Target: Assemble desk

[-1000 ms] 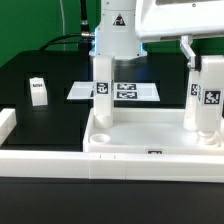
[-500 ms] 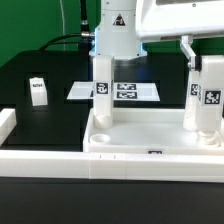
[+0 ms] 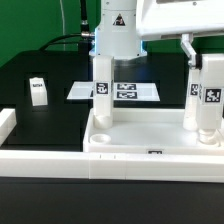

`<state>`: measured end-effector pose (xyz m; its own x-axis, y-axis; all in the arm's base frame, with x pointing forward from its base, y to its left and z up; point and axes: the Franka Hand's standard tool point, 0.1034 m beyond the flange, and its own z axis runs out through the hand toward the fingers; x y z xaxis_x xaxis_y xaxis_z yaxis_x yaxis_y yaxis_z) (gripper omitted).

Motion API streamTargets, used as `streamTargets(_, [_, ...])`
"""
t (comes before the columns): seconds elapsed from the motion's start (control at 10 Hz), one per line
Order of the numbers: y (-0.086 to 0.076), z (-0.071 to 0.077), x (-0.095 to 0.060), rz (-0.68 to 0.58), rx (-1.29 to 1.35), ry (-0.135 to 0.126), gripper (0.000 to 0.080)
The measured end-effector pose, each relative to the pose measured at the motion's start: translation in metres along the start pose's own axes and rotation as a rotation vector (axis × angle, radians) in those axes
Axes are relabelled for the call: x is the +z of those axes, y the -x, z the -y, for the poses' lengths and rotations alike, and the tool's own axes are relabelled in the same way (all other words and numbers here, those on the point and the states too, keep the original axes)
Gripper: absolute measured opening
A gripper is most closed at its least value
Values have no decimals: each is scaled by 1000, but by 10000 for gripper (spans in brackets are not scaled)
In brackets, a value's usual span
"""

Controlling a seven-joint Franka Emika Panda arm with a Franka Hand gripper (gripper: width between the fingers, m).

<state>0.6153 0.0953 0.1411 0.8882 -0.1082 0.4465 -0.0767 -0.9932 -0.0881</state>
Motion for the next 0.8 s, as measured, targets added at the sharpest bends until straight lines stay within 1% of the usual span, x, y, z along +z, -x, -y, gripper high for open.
streamTargets(0.8, [9,0,10,18,-5,6,290])
